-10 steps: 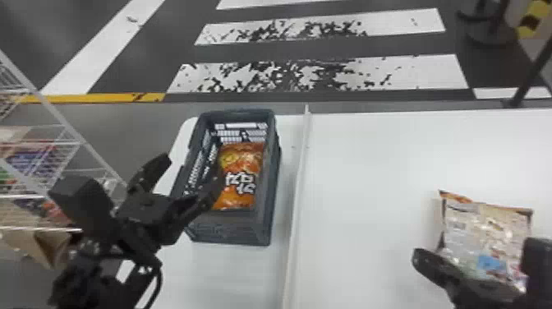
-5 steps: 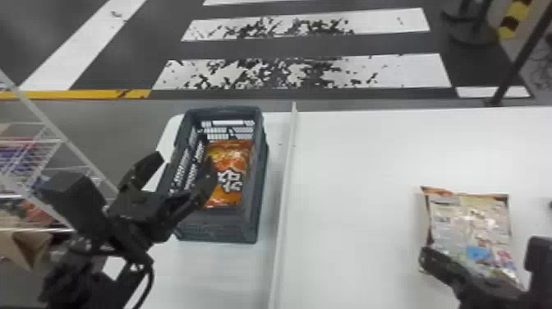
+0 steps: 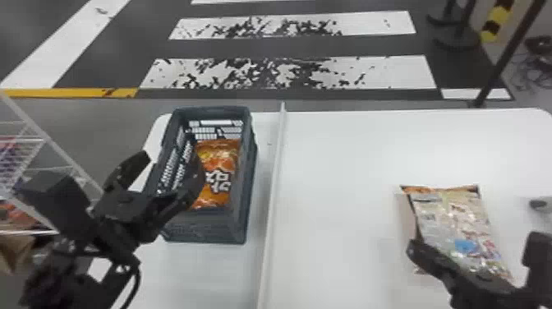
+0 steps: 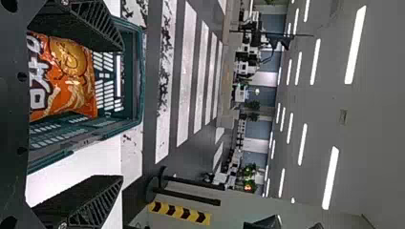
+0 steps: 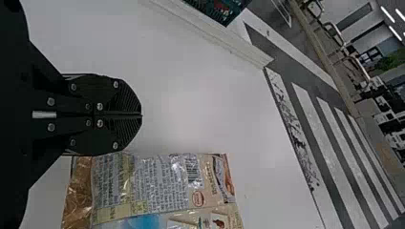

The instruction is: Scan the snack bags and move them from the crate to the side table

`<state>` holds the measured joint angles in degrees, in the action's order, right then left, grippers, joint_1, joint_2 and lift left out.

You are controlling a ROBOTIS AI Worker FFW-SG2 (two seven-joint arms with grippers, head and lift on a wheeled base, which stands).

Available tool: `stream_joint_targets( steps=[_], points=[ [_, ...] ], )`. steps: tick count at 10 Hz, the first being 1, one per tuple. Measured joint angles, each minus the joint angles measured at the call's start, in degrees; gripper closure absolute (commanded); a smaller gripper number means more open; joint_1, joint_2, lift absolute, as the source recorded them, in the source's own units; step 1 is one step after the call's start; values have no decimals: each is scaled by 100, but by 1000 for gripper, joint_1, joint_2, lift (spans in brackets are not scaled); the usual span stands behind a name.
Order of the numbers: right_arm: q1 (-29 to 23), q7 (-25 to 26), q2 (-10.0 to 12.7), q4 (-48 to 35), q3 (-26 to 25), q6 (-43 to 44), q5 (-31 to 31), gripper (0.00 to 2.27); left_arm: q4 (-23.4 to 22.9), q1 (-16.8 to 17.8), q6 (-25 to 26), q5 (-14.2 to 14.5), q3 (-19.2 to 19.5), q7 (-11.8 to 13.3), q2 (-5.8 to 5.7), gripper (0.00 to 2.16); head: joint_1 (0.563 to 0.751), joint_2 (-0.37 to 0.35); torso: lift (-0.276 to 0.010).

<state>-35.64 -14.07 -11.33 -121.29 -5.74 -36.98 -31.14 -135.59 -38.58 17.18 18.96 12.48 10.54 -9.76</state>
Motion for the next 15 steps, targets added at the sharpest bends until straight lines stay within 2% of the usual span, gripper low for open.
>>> stream_joint_targets(
  steps=[2, 3, 6, 10, 11, 12, 13, 15],
  points=[
    [84, 37, 30, -271, -222, -8, -139, 2246, 0, -4, 0, -10, -5, 8, 0, 36, 695, 119, -87],
    [279, 72, 41, -138, -399, -8, -151, 2246, -1, -8, -1, -26, -28, 12, -4, 36, 695, 82, -87],
    [791, 63, 29, 744, -633, 125, -7, 2246, -2, -16, -2, -43, -54, 27, -34, 36, 695, 5, -87],
    [890, 36, 13, 1329, -594, 424, 142, 2240, -2, -15, 0, -81, -60, 27, -35, 36, 695, -20, -87],
    [859, 6, 15, 1346, -576, 466, 142, 1811, -2, -10, 0, -83, -61, 27, -40, 36, 695, -19, -87],
    [796, -71, 17, 1221, -625, 479, 114, 765, -2, -9, 0, -80, -62, 27, -48, 36, 695, -16, -87],
    [680, -175, 17, 883, -791, 452, 52, -1, -2, -9, 1, -78, -61, 27, -59, 36, 695, -22, -87],
    [460, -748, 15, 123, -1322, 289, -1, 29, -5, -2, 1, -76, -59, 36, -111, 36, 695, -34, -87]
  ],
)
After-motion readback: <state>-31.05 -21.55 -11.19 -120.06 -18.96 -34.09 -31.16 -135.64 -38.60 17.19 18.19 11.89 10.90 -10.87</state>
